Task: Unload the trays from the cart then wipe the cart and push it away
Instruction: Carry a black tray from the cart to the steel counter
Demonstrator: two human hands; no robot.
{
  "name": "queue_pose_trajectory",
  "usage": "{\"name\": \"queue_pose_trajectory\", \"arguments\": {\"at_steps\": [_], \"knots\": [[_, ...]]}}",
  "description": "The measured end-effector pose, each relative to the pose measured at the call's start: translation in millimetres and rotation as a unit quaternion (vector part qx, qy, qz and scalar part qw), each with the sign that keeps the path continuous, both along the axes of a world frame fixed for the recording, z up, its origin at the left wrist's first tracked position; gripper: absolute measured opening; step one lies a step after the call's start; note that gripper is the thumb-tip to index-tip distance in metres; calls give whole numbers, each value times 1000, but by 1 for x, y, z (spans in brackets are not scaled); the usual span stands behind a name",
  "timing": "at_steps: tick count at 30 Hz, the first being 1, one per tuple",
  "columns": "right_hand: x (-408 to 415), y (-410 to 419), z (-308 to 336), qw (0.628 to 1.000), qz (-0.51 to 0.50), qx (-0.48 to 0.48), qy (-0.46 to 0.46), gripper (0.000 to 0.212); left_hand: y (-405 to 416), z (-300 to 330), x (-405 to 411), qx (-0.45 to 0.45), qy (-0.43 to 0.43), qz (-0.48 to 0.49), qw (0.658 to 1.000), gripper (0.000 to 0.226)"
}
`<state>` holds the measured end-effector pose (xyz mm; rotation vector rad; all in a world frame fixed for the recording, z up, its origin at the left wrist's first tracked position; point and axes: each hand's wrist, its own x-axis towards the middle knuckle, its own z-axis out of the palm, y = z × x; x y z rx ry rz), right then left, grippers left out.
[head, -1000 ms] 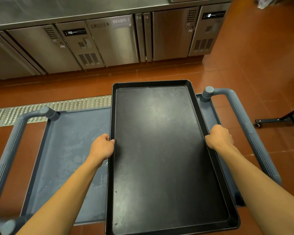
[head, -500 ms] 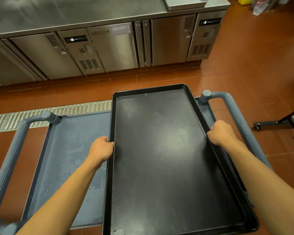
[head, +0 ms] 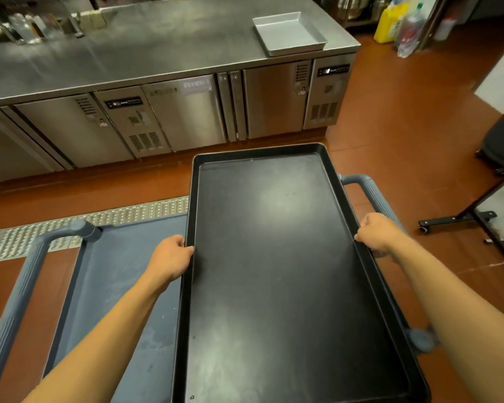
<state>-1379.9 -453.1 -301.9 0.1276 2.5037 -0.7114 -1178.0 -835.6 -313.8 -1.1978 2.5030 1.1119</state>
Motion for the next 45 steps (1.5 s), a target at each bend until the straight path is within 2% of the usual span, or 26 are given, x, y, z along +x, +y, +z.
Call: {"name": "queue_pose_trajectory", "arguments": {"at_steps": [4, 9, 13, 18, 25, 30, 35, 39, 40, 41, 42, 45], "knots": [[2, 27, 26, 998, -39, -48, -18, 19, 8, 20, -15, 27, 39, -29, 998, 35], [14, 72, 79, 995, -64, -72, -4, 20, 34, 58, -43, 91, 83, -69, 990, 20], [27, 121, 110, 986, -127, -103, -14, 14, 79, 97, -64, 138, 125, -109, 977, 33], [47, 190, 132, 959, -234, -155, -33, 50, 148, 135, -85, 185, 135, -133, 964, 49], [72, 296, 143, 931, -300, -207, -19, 58, 246, 154, -117, 166, 85, -182, 965, 70], [70, 379, 141, 927, -298, -224, -35, 65, 330, 150, -141, 176, 68, -182, 965, 86], [45, 462, 150, 937, -254, -233, -54, 64, 409, 130, -160, 198, 65, -149, 967, 70], [21, 513, 163, 947, -236, -212, -52, 62, 466, 118, -171, 204, 61, -100, 972, 73], [14, 523, 165, 949, -229, -209, -52, 62, 476, 117, -171, 207, 60, -102, 971, 68], [6, 532, 167, 951, -223, -205, -55, 62, 483, 115, -173, 215, 51, -95, 971, 87], [-3, 541, 168, 953, -219, -204, -56, 62, 492, 116, -175, 210, 41, -97, 972, 94], [-27, 559, 166, 954, -209, -205, -60, 60, 512, 118, -185, 198, 31, -84, 976, 97]]}}
